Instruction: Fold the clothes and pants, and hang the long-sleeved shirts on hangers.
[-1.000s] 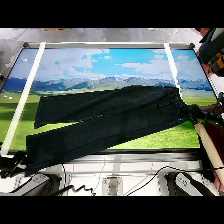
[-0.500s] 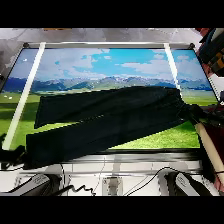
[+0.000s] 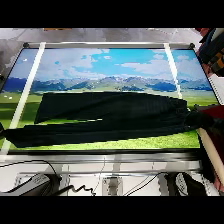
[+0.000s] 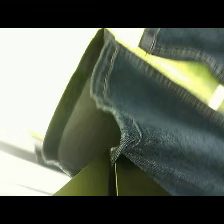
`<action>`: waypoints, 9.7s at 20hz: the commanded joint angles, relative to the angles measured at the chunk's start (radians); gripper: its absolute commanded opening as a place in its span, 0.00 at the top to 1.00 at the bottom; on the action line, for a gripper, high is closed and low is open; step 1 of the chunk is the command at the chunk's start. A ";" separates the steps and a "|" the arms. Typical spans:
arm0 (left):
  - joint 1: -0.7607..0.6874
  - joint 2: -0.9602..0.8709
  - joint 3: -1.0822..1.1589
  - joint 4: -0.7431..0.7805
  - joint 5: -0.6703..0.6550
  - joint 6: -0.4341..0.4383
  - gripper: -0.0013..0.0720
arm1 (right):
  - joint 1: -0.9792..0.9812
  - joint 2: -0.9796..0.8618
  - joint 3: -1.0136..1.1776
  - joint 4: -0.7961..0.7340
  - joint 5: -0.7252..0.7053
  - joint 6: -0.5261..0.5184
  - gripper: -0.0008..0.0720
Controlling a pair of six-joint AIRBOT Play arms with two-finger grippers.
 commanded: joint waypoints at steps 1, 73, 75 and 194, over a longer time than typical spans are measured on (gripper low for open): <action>-0.006 -0.009 0.024 -0.151 0.111 0.027 0.93 | 0.000 0.163 0.001 -0.033 0.149 0.056 0.95; -0.630 0.262 0.232 -0.328 0.550 -0.039 0.93 | 0.958 -0.939 0.646 0.449 -0.688 0.088 0.95; -0.634 0.358 0.232 -0.329 0.543 -0.045 0.93 | 1.061 -1.038 0.743 0.451 -0.688 0.164 0.95; -1.715 -0.233 0.241 -0.041 0.903 -0.376 0.53 | 0.146 -0.870 0.484 0.666 0.132 -0.488 0.95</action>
